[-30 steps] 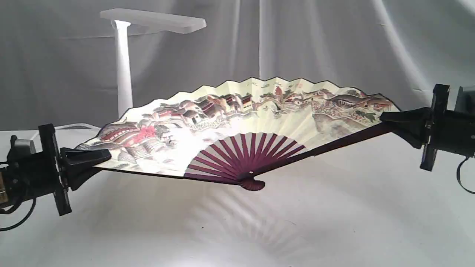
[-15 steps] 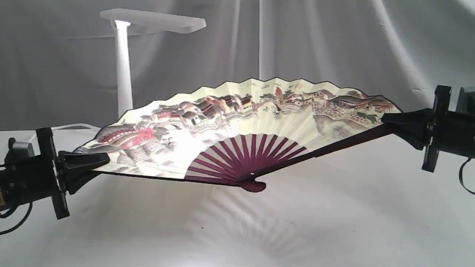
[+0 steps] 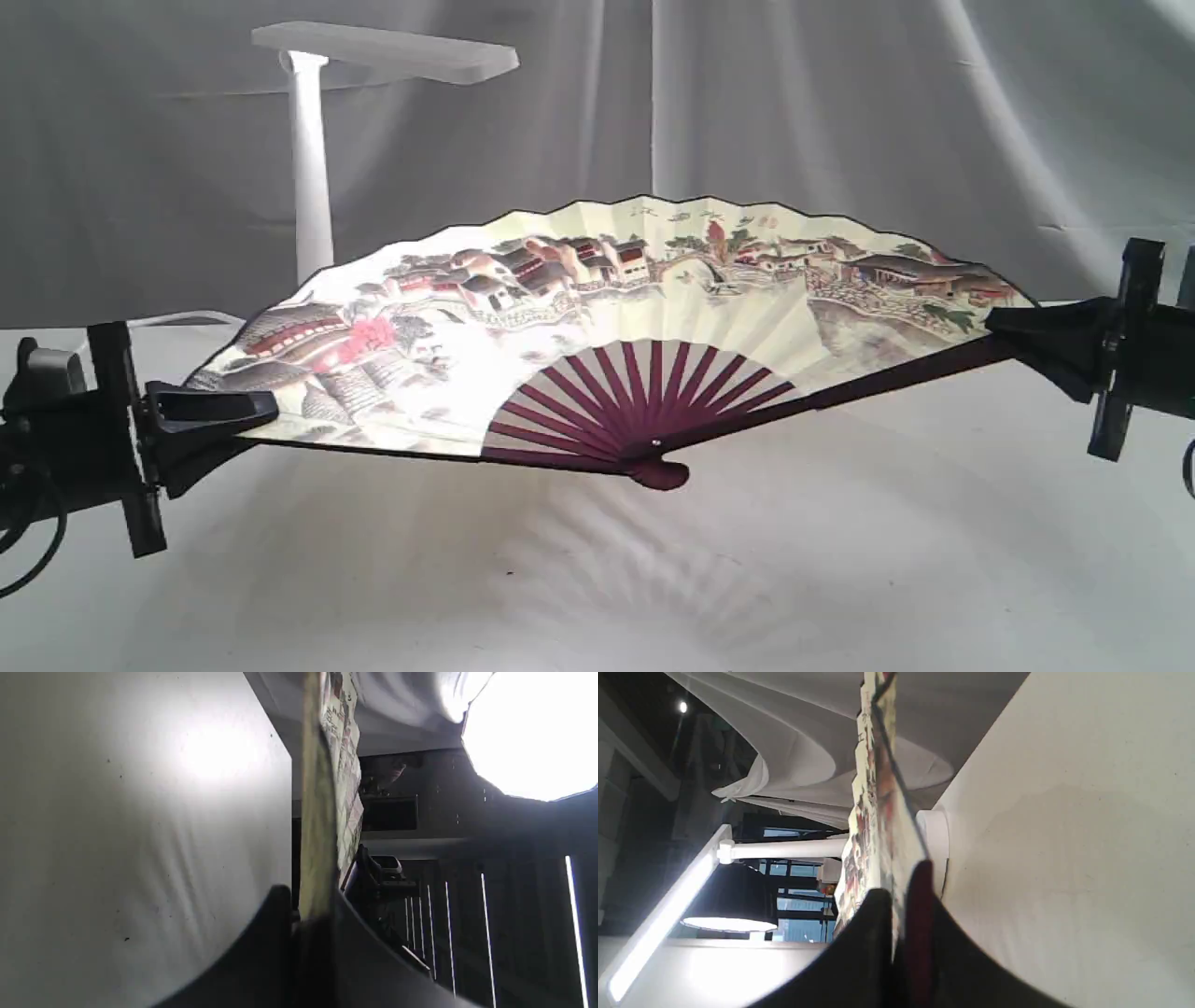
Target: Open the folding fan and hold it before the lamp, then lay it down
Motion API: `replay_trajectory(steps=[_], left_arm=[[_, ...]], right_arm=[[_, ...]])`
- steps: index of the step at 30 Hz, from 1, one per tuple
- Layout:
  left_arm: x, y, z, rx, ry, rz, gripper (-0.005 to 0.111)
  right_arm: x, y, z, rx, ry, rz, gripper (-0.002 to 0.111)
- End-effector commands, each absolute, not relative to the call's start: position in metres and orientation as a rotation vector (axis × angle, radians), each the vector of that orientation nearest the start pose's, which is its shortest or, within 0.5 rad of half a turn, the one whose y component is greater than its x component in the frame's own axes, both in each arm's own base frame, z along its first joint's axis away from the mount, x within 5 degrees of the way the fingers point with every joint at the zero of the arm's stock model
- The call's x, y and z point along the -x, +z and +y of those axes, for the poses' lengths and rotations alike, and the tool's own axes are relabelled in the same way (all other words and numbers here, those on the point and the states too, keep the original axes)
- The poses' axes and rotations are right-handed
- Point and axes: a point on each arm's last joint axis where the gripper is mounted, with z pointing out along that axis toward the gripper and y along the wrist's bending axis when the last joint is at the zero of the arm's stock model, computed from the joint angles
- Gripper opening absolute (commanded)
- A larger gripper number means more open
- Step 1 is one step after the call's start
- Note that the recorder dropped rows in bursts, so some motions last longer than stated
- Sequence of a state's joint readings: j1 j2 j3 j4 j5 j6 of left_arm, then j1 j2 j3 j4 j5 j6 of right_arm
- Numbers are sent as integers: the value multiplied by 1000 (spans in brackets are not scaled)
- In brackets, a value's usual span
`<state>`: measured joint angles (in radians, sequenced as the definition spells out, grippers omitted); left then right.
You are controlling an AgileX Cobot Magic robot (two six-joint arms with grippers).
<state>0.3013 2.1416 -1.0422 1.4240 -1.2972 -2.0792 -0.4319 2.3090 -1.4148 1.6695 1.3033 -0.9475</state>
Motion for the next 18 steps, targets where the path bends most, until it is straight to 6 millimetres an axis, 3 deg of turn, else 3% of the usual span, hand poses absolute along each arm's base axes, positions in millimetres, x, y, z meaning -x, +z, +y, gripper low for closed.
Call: replay_trajectory(steps=[1,18], left_arm=[[-372,125,42,607,-1603,2023,0],[-372,125,42,585,-1593,2027,0]], right_arm=[[-428,134,-132,-600,1468,1862,0],[-428,134,-132,-593,1463,1861,0]])
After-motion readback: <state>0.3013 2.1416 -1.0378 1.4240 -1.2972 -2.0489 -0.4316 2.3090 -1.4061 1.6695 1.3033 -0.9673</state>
